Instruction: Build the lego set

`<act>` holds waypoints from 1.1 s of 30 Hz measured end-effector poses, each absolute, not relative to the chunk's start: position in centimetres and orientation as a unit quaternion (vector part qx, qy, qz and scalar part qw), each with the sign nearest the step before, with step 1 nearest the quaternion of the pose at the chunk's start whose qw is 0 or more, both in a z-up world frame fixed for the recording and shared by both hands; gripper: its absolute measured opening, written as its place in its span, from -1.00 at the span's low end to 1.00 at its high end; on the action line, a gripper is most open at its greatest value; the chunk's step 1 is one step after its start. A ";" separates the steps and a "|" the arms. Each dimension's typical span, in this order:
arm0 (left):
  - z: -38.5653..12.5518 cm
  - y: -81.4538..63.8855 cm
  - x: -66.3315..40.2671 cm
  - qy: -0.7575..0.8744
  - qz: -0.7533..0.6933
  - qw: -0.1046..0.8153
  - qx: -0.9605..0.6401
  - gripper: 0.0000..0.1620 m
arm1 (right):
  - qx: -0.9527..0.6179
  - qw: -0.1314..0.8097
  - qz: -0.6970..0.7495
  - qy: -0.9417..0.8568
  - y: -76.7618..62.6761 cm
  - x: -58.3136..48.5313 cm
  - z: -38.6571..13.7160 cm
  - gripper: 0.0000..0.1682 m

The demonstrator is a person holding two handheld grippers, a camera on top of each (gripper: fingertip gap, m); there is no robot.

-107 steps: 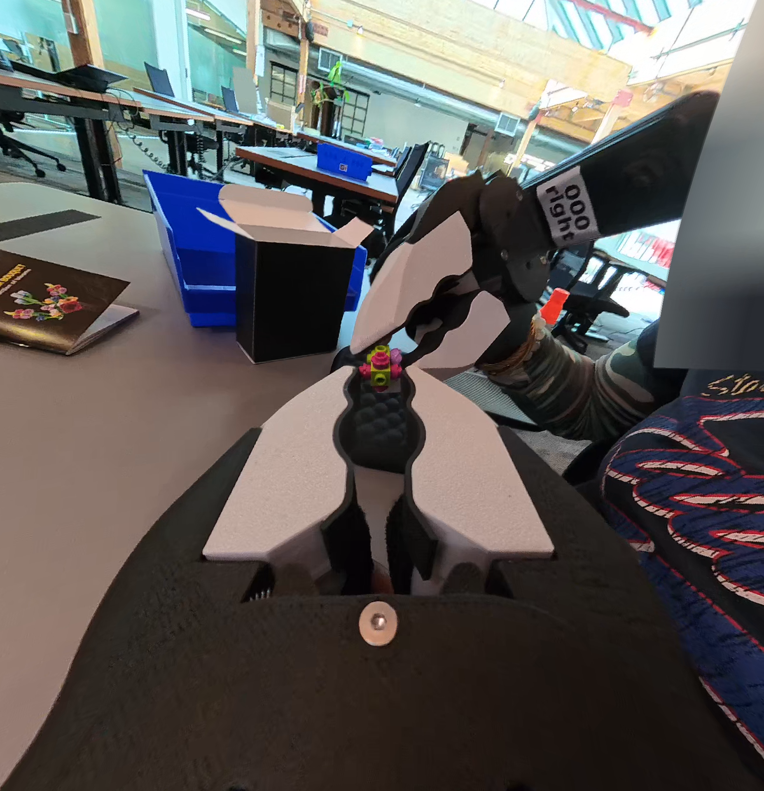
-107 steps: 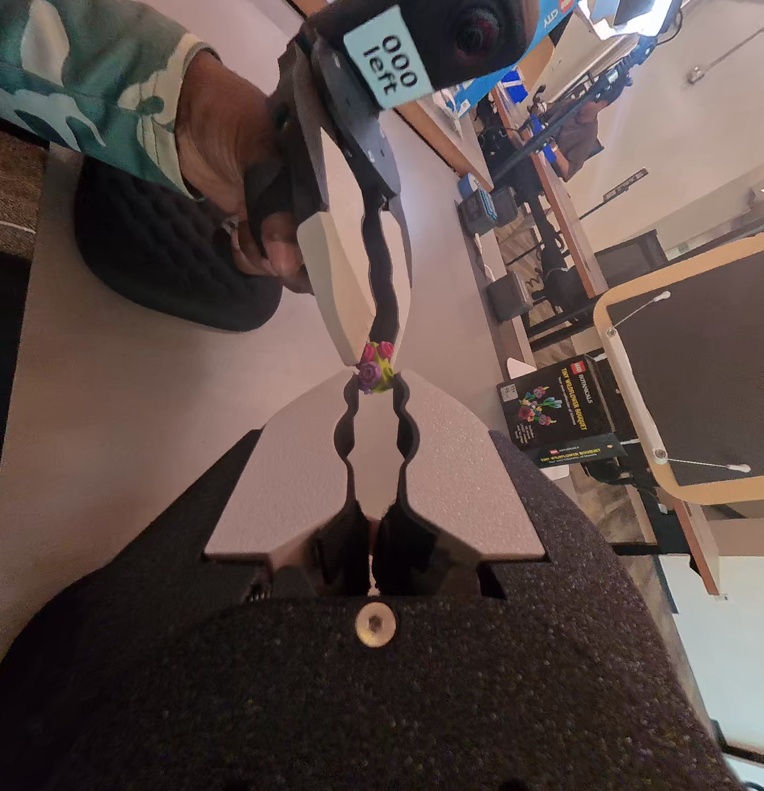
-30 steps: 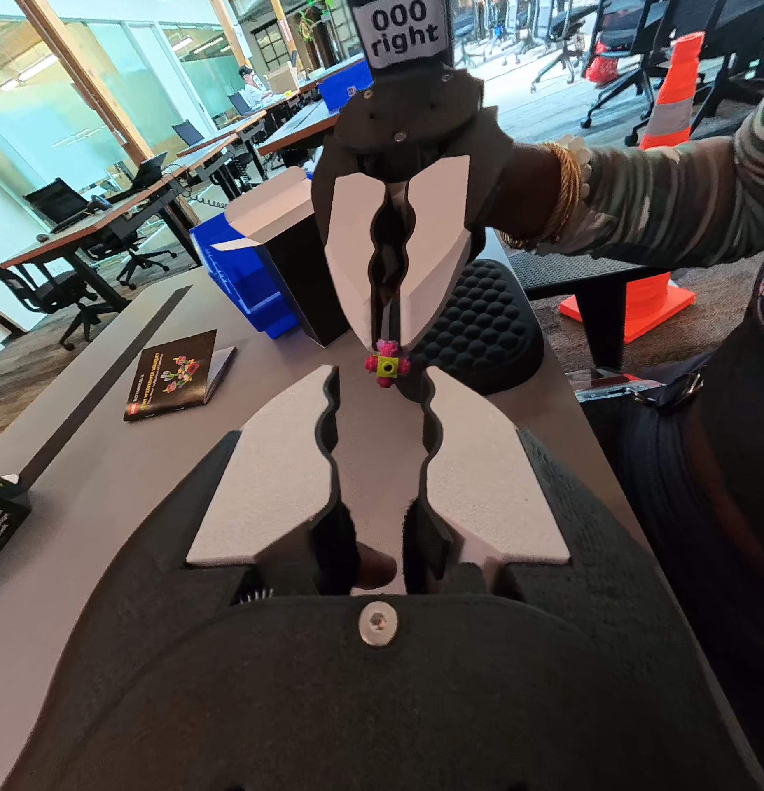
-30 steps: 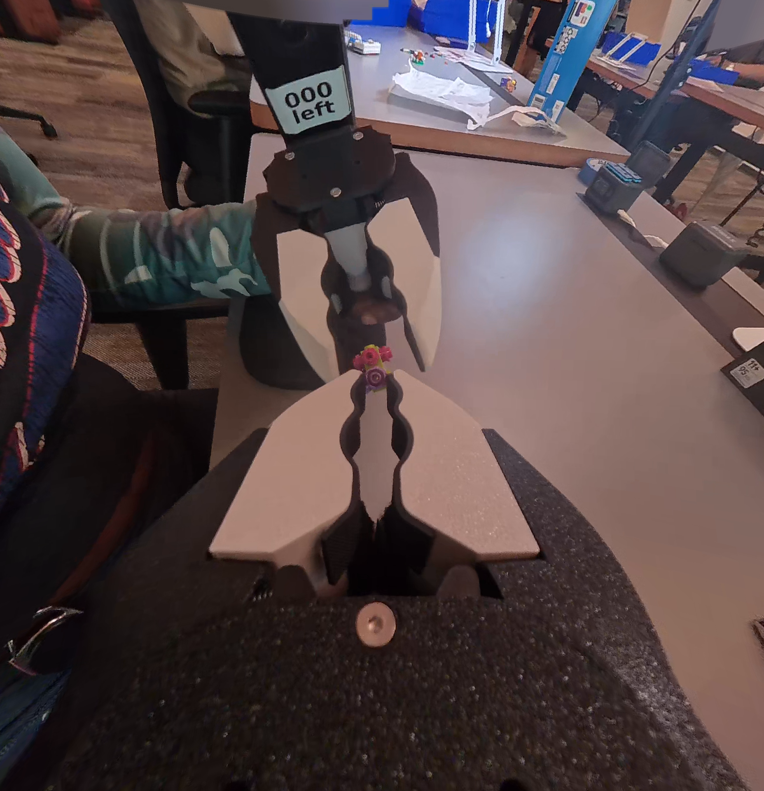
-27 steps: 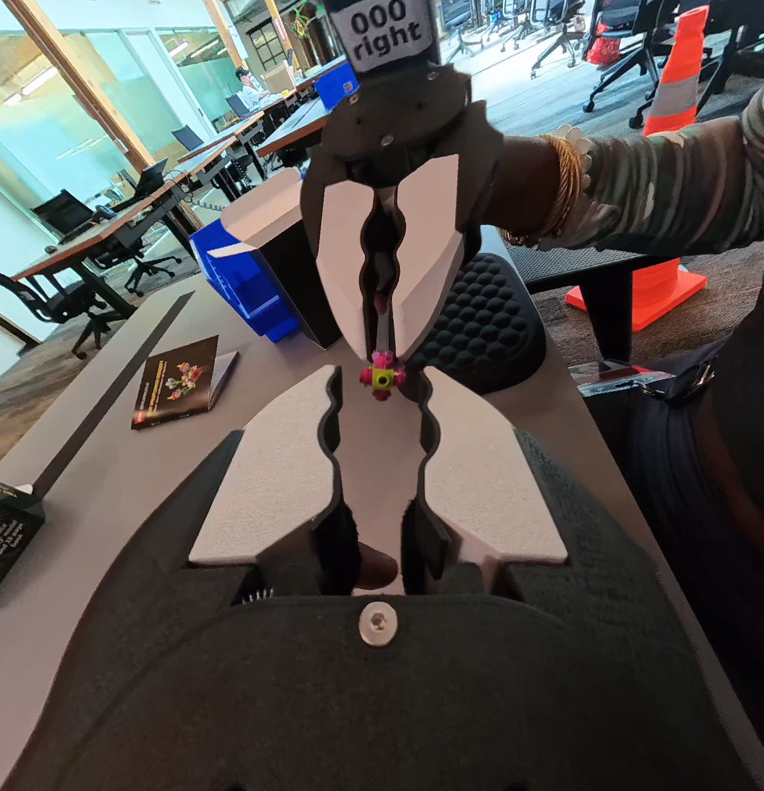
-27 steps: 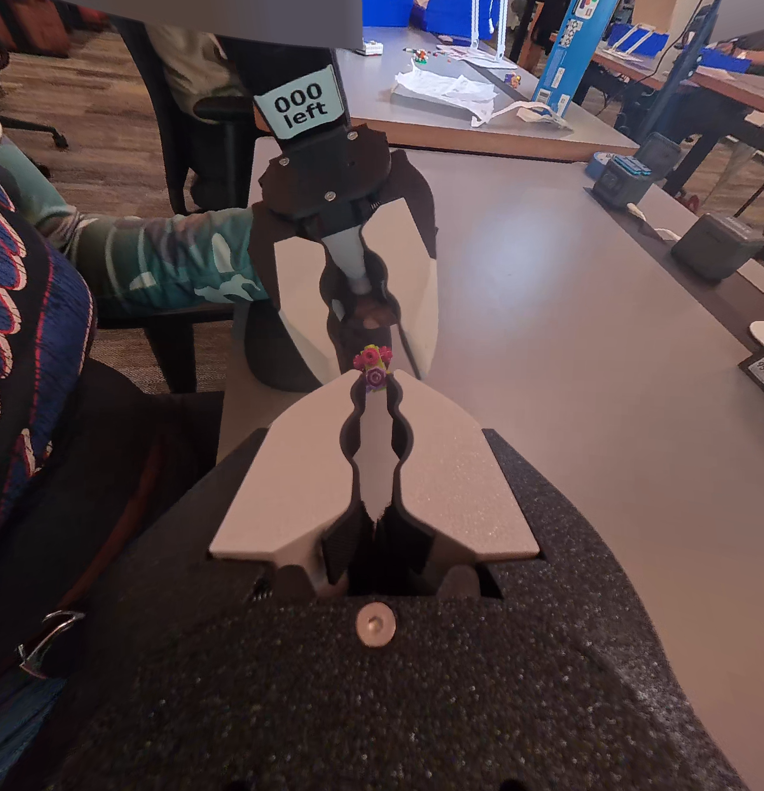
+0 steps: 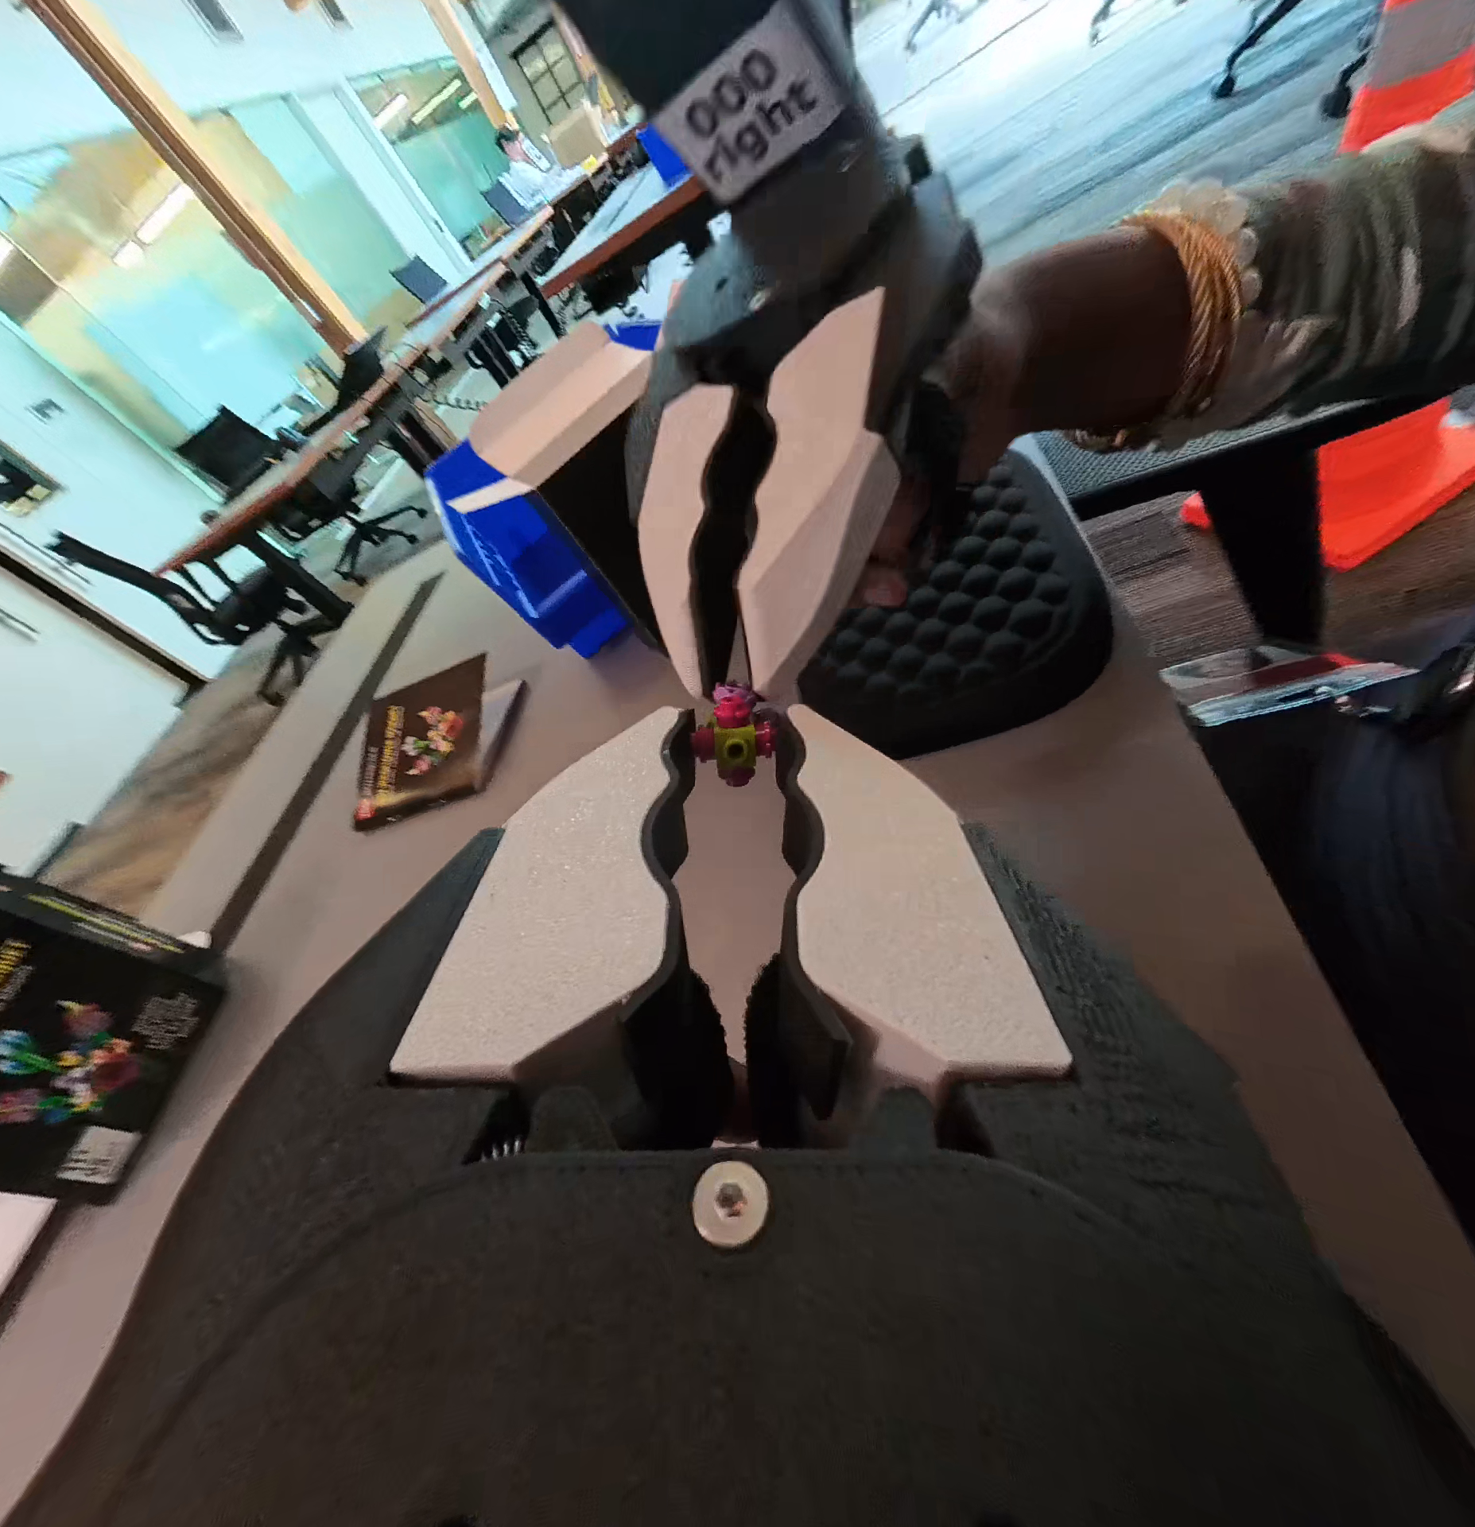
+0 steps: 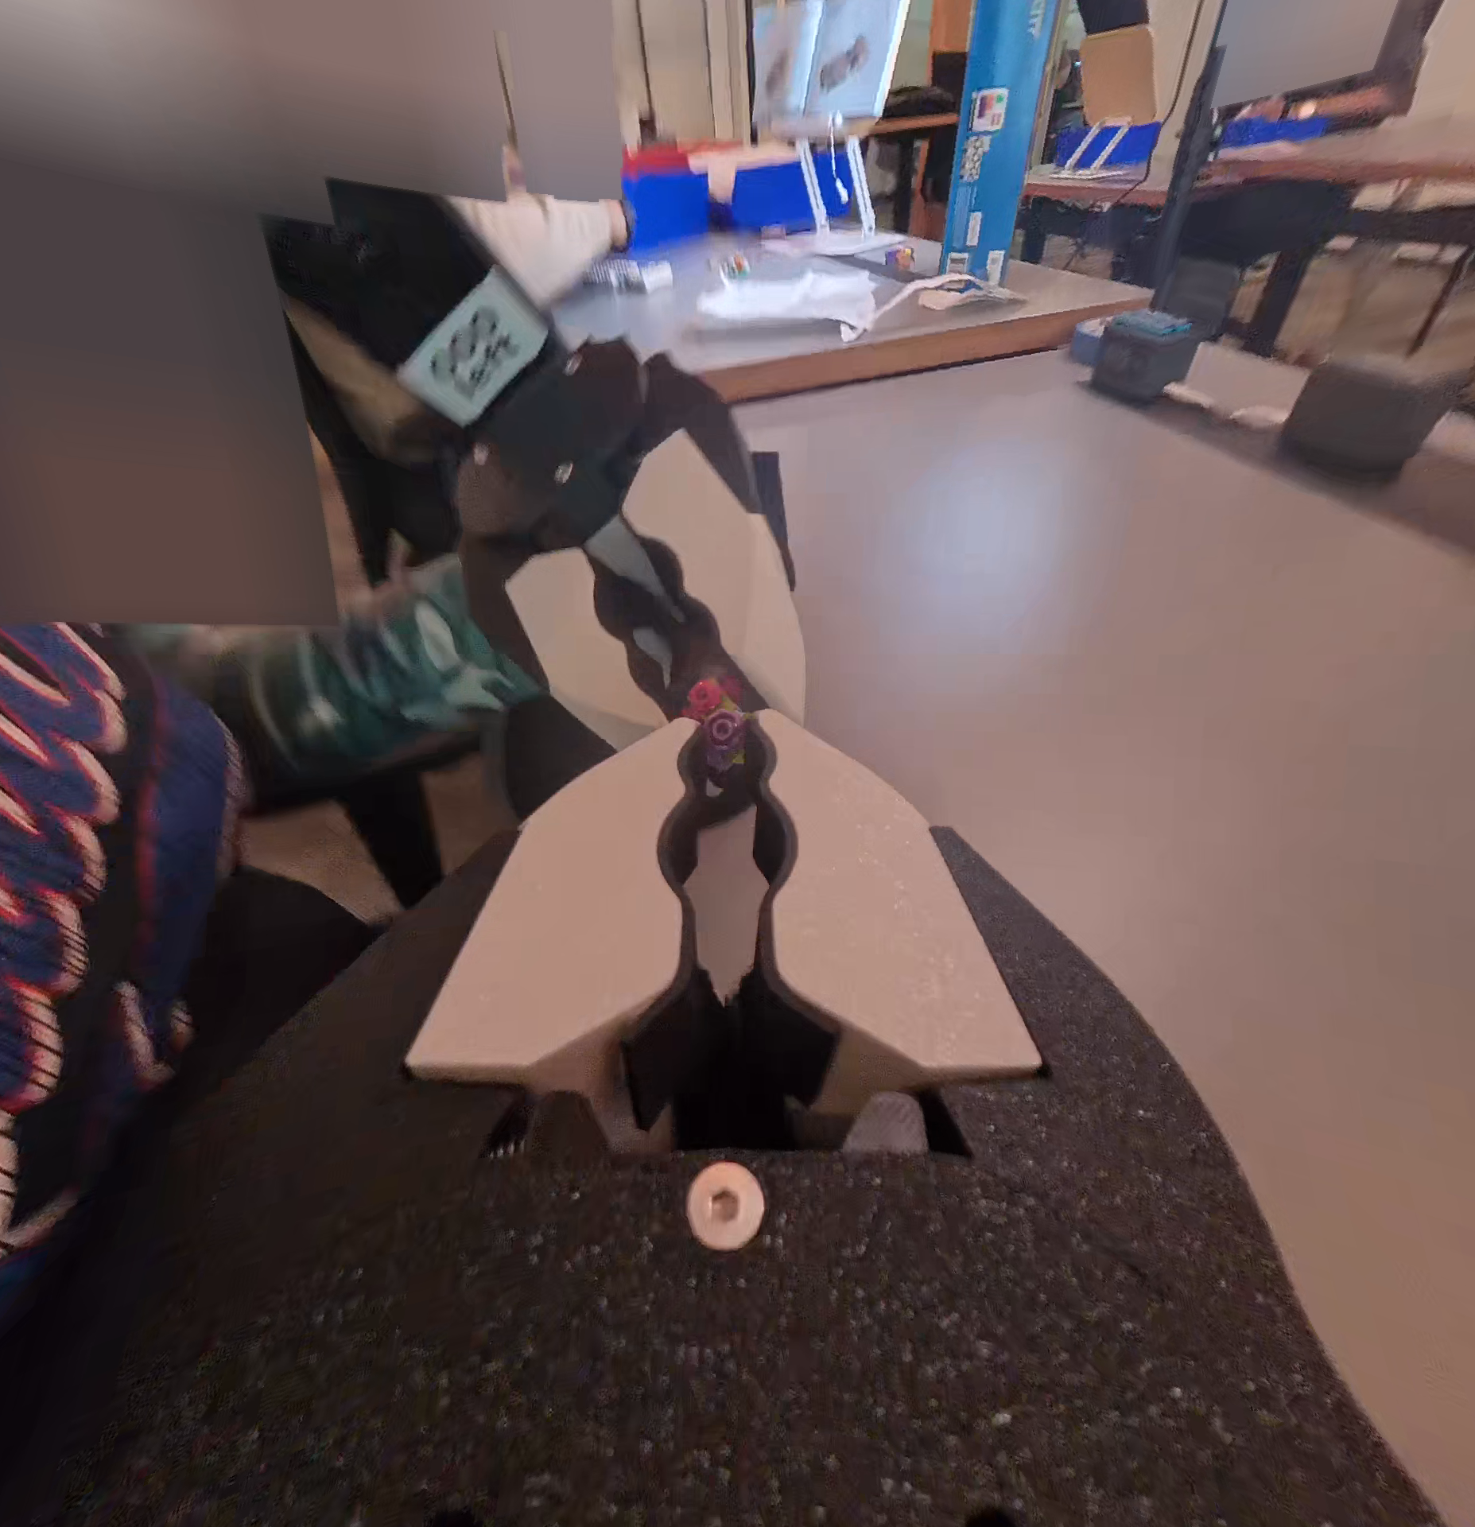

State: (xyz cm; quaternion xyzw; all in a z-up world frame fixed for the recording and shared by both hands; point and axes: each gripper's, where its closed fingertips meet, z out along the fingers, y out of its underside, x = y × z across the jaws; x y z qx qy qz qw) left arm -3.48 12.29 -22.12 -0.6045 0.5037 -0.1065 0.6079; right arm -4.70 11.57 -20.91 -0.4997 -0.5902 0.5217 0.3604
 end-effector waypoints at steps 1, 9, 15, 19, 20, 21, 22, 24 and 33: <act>-22.1 12.3 -3.5 0.507 -0.094 0.611 -0.601 -0.77 | -0.511 0.342 0.549 -0.566 11.6 -4.8 -20.8 -0.91; -21.4 12.6 -2.9 0.450 -0.176 0.620 -0.618 -0.77 | -0.499 0.395 0.585 -0.503 12.5 -4.6 -19.6 -0.91; -20.8 12.8 -4.1 0.428 -0.184 0.640 -0.611 -0.77 | -0.512 0.475 0.500 -0.512 15.0 -2.2 -17.7 -0.90; -19.6 13.1 -4.8 0.384 -0.213 0.663 -0.607 -0.77 | -0.598 0.619 0.266 -0.434 23.1 4.4 -14.8 -0.90; -19.3 13.2 -5.0 0.370 -0.224 0.668 -0.606 -0.77 | -0.622 0.644 0.196 -0.400 25.3 6.9 -14.3 -0.90; -19.0 13.1 -5.1 0.358 -0.240 0.671 -0.604 -0.77 | -0.645 0.653 0.143 -0.371 26.9 8.9 -14.3 -0.89; -18.8 13.2 -5.1 0.346 -0.256 0.672 -0.603 -0.77 | -0.672 0.638 0.116 -0.357 28.0 10.2 -14.9 -0.89; -18.5 13.1 -5.1 0.332 -0.280 0.674 -0.598 -0.77 | -0.721 0.585 0.103 -0.357 28.9 10.9 -17.1 -0.89; -17.8 13.5 -5.7 0.286 -0.319 0.678 -0.597 -0.77 | -0.749 0.553 0.040 -0.362 29.7 11.7 -19.2 -0.63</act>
